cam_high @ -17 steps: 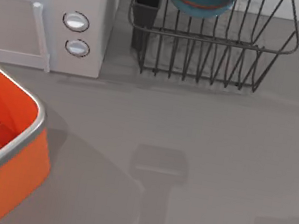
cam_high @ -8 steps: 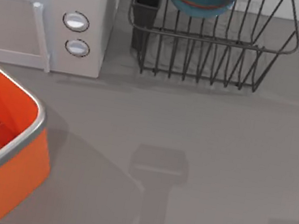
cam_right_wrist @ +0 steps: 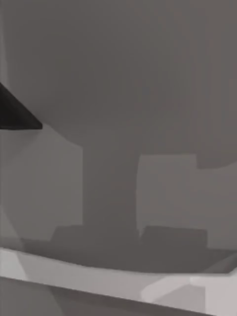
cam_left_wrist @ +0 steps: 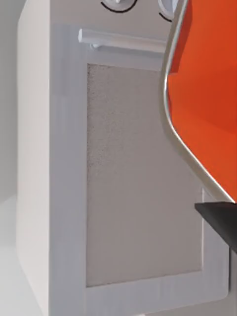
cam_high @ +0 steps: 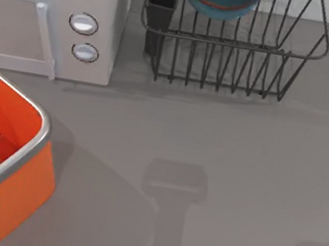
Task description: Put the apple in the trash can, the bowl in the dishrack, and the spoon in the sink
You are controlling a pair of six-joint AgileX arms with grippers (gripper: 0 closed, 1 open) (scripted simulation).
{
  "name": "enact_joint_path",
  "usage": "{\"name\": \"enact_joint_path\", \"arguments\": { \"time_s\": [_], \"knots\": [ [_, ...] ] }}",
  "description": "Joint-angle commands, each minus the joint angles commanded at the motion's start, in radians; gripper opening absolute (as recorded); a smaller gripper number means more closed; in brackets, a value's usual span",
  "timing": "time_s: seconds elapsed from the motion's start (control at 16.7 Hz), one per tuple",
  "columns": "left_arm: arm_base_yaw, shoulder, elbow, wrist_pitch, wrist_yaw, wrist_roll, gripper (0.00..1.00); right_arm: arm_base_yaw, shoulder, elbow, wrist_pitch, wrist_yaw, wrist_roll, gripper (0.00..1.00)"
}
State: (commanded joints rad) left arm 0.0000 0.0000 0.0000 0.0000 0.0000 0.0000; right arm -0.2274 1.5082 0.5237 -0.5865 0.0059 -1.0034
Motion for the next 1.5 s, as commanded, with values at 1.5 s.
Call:
{"name": "enact_joint_path", "arguments": {
  "time_s": [1.5],
  "knots": [
    [0.0,0.0,0.0,0.0,0.0,0.0,1.0,-0.003,-0.201,0.29,-0.517,-0.011,0.015,0.0]
  ]
}}
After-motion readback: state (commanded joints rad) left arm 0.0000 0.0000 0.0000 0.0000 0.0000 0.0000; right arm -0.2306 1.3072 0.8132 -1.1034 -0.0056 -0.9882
